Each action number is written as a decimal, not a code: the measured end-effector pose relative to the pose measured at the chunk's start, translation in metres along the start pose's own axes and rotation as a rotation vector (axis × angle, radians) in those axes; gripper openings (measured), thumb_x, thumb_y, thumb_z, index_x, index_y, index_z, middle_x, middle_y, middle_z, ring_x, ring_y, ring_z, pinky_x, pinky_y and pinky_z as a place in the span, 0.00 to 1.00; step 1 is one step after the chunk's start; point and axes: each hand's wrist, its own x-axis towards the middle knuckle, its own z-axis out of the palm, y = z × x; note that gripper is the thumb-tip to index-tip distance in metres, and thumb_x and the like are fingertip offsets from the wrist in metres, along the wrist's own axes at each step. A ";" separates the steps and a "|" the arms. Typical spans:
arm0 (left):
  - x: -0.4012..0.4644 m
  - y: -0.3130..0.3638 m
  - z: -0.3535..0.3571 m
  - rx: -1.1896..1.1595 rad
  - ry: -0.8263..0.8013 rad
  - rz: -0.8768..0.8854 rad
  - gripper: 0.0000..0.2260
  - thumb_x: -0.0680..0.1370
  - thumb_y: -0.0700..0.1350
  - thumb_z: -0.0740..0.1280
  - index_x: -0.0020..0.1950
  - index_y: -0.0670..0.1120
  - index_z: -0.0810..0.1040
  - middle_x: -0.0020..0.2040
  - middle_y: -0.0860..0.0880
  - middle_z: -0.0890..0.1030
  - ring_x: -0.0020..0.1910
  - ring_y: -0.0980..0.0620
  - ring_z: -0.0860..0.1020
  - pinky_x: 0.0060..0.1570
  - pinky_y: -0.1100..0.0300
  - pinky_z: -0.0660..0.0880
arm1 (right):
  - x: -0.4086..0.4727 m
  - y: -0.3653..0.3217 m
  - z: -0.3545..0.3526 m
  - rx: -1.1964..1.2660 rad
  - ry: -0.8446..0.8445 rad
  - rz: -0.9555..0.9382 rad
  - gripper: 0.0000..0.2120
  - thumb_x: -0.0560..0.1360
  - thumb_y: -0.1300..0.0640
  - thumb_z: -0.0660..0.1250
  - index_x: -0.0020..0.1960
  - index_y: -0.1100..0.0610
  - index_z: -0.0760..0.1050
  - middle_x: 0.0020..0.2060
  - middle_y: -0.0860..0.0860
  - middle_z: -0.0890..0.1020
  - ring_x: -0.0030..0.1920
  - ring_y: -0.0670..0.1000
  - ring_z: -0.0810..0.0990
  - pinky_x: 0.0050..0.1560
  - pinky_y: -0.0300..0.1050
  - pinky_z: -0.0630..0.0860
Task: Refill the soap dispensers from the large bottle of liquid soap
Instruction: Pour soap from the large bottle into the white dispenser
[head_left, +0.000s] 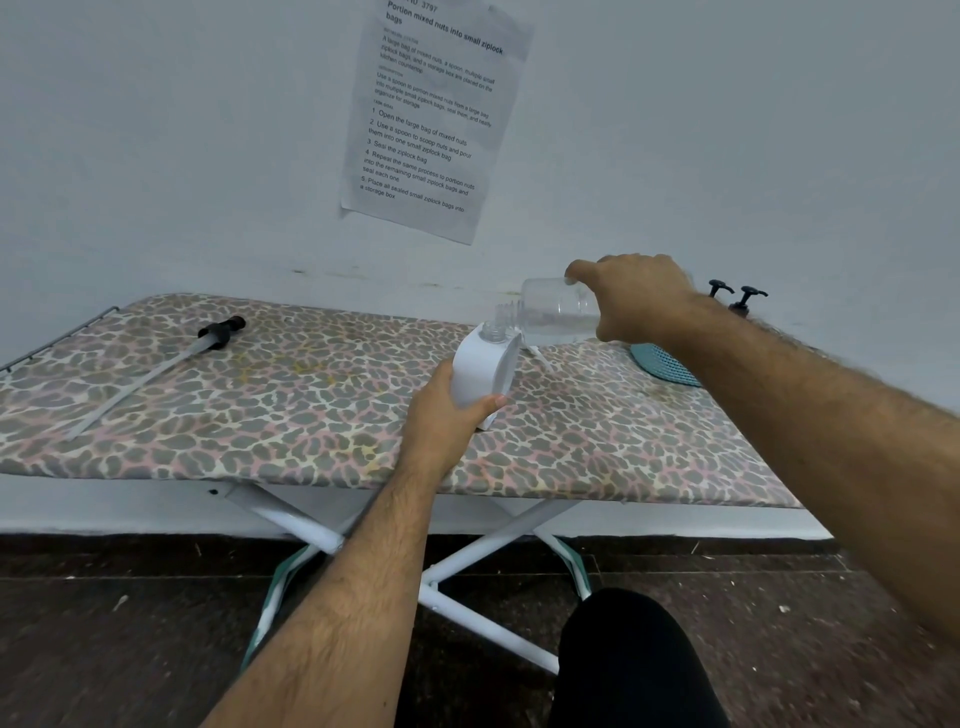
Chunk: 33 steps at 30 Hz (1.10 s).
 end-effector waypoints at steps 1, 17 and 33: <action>0.000 0.000 0.000 0.002 0.000 -0.002 0.28 0.72 0.53 0.76 0.68 0.50 0.71 0.58 0.53 0.77 0.53 0.53 0.78 0.42 0.61 0.79 | 0.000 0.000 0.000 0.003 -0.001 0.001 0.32 0.72 0.60 0.71 0.72 0.46 0.65 0.56 0.51 0.79 0.51 0.55 0.78 0.46 0.49 0.67; 0.001 0.001 0.000 0.013 0.002 -0.004 0.28 0.72 0.52 0.76 0.69 0.50 0.71 0.58 0.54 0.77 0.52 0.54 0.78 0.43 0.58 0.80 | 0.001 -0.001 -0.002 -0.017 -0.004 0.001 0.31 0.73 0.61 0.70 0.72 0.46 0.64 0.57 0.51 0.79 0.51 0.55 0.79 0.47 0.49 0.67; -0.001 0.004 0.000 -0.007 0.030 -0.015 0.29 0.71 0.51 0.77 0.69 0.49 0.71 0.56 0.55 0.76 0.48 0.58 0.77 0.37 0.65 0.76 | 0.001 -0.001 -0.002 -0.015 0.001 -0.003 0.31 0.73 0.61 0.69 0.72 0.46 0.65 0.56 0.51 0.79 0.51 0.55 0.79 0.47 0.49 0.66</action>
